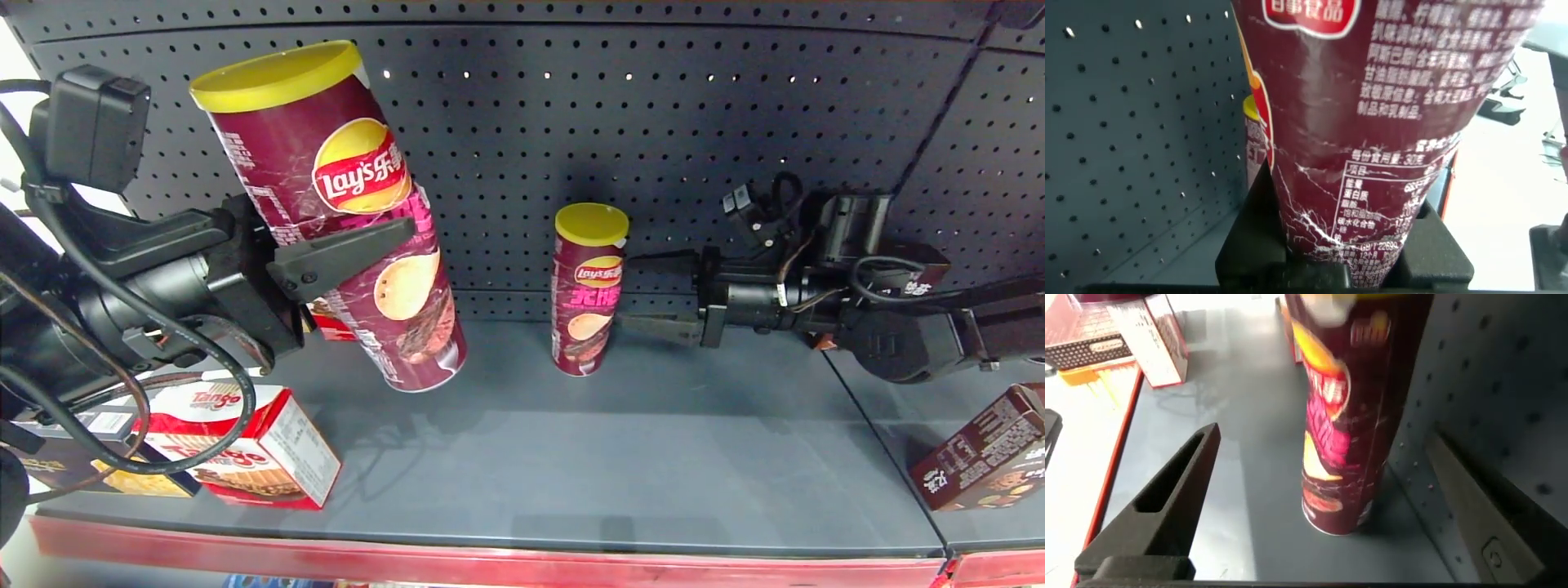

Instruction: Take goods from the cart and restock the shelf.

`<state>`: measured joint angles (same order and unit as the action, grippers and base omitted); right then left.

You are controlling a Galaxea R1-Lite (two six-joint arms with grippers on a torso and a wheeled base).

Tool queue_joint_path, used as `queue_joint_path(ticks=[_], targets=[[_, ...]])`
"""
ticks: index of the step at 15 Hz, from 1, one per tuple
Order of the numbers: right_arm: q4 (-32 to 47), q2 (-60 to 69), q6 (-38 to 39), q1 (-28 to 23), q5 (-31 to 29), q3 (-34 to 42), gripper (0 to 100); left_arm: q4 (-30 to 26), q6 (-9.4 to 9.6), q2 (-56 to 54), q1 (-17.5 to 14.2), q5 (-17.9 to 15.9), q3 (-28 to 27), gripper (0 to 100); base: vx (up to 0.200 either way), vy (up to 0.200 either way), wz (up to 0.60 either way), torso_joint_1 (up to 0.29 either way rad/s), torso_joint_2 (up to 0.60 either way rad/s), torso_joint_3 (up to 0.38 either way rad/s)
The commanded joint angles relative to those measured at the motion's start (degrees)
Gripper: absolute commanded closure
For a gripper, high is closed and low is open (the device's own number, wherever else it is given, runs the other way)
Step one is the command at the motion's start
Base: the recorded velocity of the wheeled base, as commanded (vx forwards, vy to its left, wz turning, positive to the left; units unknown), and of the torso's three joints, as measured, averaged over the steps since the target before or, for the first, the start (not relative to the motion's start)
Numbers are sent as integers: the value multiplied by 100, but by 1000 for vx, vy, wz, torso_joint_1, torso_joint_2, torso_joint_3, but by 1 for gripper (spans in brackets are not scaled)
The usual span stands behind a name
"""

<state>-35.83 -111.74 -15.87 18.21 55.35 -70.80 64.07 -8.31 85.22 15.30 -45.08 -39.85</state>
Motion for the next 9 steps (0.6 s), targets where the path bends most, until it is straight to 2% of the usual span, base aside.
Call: queue_joint_path(ticks=[1,9], targets=[[-12,-243,5,86,-6,-92,0,17,-4,47,-18,-1,48,100,0,0,0,0,0,0],[-21,-463,-12,323,-15,5,0,97,-12,126,-71,-9,39,100,0,0,0,0,0,0]])
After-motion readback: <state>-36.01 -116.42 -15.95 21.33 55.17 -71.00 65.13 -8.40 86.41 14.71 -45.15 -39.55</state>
